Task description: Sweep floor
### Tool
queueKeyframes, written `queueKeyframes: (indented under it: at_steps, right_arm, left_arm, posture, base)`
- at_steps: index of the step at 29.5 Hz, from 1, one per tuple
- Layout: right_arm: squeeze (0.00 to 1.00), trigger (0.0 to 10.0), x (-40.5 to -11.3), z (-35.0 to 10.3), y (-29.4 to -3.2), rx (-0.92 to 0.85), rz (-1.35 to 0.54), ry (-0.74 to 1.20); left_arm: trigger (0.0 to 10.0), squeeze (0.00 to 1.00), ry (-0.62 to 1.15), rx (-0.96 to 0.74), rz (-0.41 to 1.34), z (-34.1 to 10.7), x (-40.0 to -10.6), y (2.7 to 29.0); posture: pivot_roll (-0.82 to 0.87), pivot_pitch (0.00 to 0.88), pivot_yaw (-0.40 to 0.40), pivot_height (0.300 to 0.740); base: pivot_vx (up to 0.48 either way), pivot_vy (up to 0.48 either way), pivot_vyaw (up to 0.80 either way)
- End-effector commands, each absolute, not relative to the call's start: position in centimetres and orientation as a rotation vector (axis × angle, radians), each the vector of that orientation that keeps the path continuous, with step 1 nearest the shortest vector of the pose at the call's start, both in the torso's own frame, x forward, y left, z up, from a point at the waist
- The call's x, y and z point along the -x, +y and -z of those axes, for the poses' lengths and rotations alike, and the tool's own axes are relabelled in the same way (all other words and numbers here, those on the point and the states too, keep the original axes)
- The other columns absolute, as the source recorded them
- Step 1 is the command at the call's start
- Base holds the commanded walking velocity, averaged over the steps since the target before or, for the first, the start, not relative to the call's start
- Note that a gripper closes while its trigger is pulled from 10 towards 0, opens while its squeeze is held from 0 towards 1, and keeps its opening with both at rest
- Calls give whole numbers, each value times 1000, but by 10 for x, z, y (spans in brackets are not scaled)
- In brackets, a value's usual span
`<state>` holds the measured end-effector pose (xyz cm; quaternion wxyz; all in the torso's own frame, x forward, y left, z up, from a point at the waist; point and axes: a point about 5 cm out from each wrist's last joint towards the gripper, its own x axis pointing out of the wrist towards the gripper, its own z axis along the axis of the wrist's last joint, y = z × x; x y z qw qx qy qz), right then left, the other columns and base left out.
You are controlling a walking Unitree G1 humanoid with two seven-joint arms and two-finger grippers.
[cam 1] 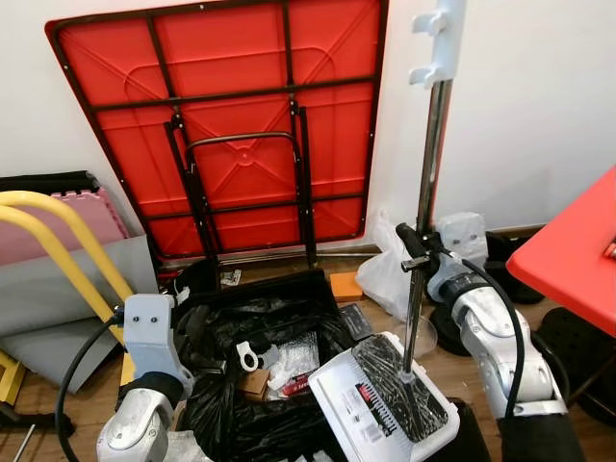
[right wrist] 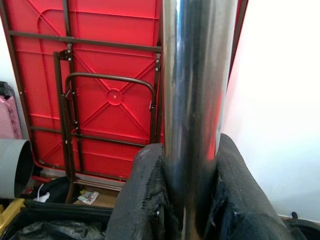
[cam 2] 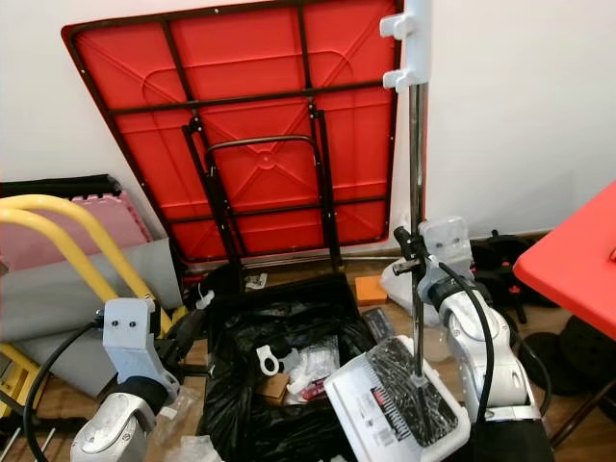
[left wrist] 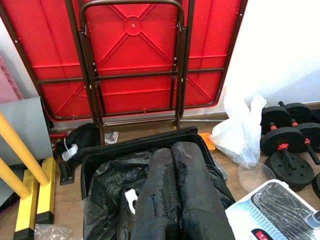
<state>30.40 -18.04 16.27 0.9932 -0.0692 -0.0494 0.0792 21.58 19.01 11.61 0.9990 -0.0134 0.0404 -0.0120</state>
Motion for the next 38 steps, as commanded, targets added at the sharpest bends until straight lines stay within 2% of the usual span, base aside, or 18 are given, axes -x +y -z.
queueKeyframes:
  at_steps: [1,7,9,19,21,25,38]
  right_arm:
    - [0,10000,-307,-183,-177,145,-158,-203]
    - [0,10000,-312,-184,-179,89,-131,-183]
    - [0,10000,-312,-184,-179,88,-131,-182]
    - [0,10000,-312,-183,-174,121,-153,-188]
    - [0,10000,-313,-183,-174,170,-164,-175]
    - [0,10000,-313,-183,-174,157,-169,-183]
    - [0,10000,-314,-184,-174,114,-155,-188]
  left_arm:
    - [10000,0,120,32,-39,-109,-214,195]
    - [10000,0,204,-23,-58,-95,-214,198]
    - [10000,0,207,-22,-54,-94,-214,198]
    - [10000,0,195,-46,-46,-98,-218,196]
    - [10000,0,189,-49,-44,-99,-218,196]
    - [10000,0,185,-51,-43,-99,-219,195]
    - [10000,0,178,-58,-34,-101,-220,193]
  posture:
    - [-117,4,20,740]
    - [-113,1,20,740]
    - [-111,0,21,740]
    - [-108,0,23,740]
    - [-109,0,21,740]
    - [-108,0,21,740]
    - [-106,0,20,740]
  base:
    - [0,0,0]
    - [0,0,-116]
    - [0,0,-800]
    - [-100,0,0]
    - [0,0,800]
    - [0,0,800]
    - [0,0,0]
